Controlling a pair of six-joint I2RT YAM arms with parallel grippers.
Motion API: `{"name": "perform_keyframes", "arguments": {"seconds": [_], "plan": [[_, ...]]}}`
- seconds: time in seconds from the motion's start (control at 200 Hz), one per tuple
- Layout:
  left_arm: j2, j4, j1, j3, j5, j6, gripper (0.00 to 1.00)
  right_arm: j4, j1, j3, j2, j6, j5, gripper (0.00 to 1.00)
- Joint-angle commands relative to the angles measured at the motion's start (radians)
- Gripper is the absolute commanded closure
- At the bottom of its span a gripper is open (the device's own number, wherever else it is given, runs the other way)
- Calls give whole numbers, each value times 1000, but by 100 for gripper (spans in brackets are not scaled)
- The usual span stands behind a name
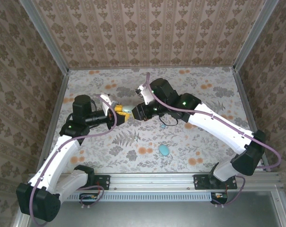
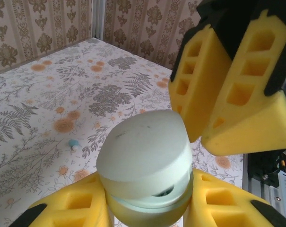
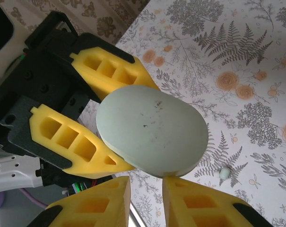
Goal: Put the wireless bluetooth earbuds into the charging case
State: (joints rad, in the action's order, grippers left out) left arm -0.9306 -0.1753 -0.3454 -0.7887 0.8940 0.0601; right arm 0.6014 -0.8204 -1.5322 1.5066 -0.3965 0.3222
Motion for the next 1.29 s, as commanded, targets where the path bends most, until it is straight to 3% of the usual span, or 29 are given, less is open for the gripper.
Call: {"name": "perform_keyframes", "arguments": {"seconds": [0.0, 0.8, 1.29], "plan": [[-4, -7, -14, -9, 36, 24, 100, -23, 5, -42, 9, -3, 7, 75], [-13, -2, -18, -14, 73, 21, 100, 169, 24, -179, 118, -1, 18, 75], [-24, -11, -16, -7, 48, 26, 100, 155, 44, -157, 110, -56, 10, 74]]}}
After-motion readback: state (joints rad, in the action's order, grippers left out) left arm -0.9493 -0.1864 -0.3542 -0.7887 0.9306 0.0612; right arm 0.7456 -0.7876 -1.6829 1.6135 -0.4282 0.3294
